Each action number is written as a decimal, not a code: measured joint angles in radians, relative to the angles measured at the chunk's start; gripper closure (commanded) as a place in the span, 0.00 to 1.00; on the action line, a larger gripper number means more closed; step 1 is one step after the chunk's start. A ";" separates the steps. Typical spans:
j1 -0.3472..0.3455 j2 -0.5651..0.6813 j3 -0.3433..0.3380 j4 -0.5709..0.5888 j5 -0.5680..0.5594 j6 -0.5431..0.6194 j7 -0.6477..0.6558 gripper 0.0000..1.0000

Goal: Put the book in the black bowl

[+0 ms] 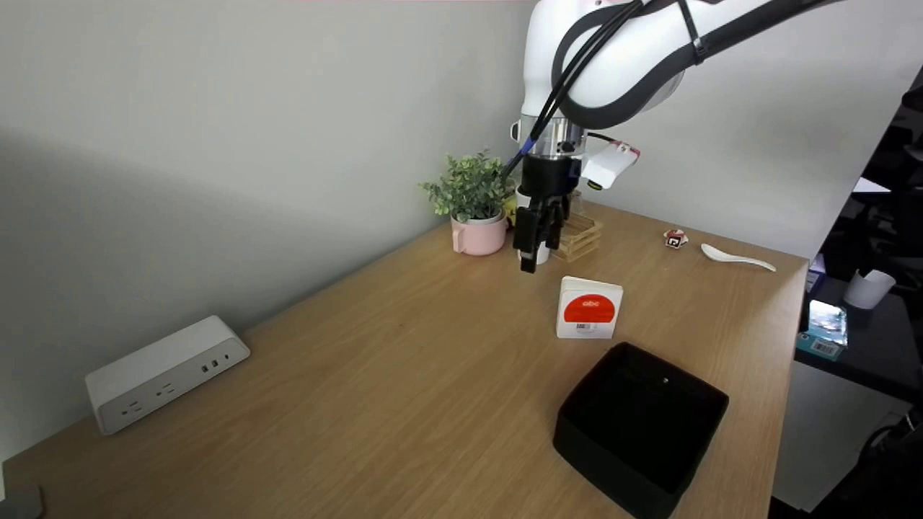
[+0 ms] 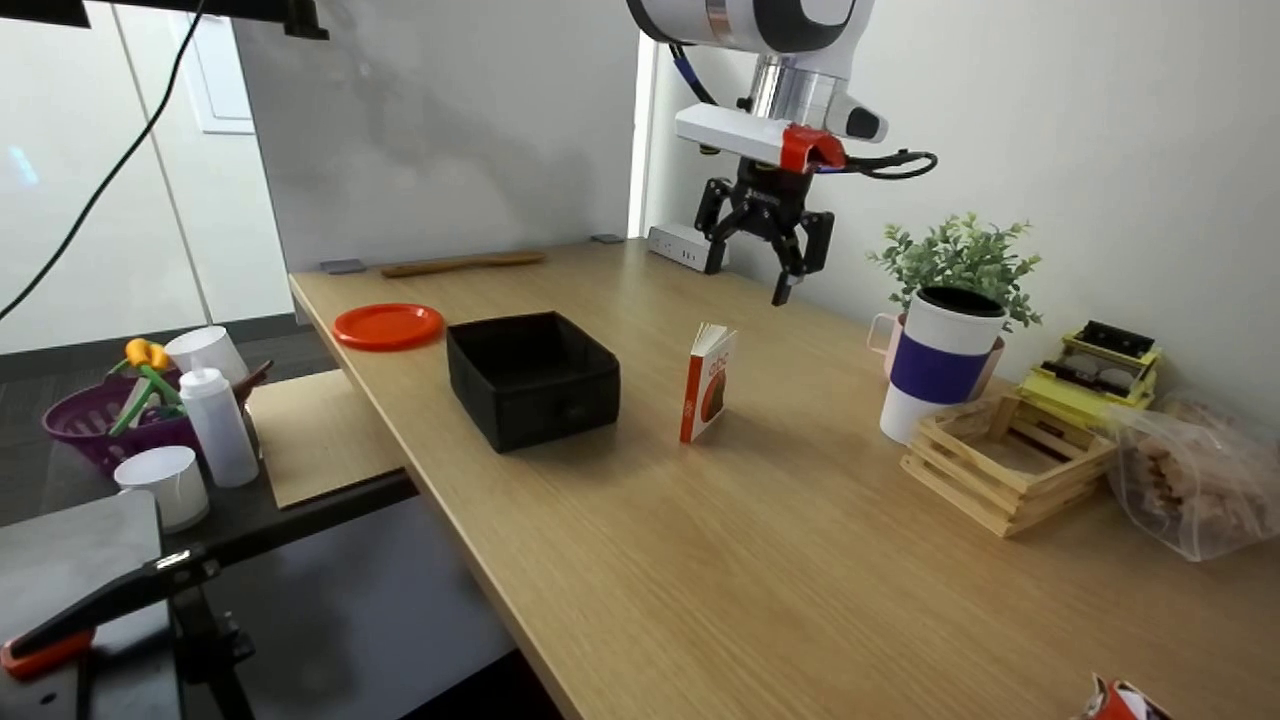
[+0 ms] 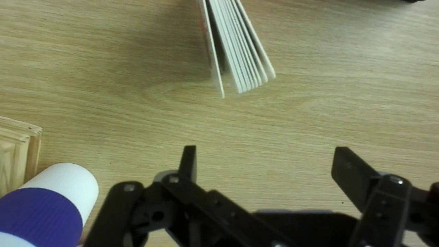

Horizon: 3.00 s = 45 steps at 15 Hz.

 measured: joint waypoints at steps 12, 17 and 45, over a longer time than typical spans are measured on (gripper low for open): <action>-0.033 0.008 0.013 0.001 -0.049 -0.262 -0.426 0.00; -0.036 0.021 0.019 0.001 -0.069 -0.278 -0.511 0.00; -0.043 0.096 0.052 0.032 -0.055 -0.237 -0.374 1.00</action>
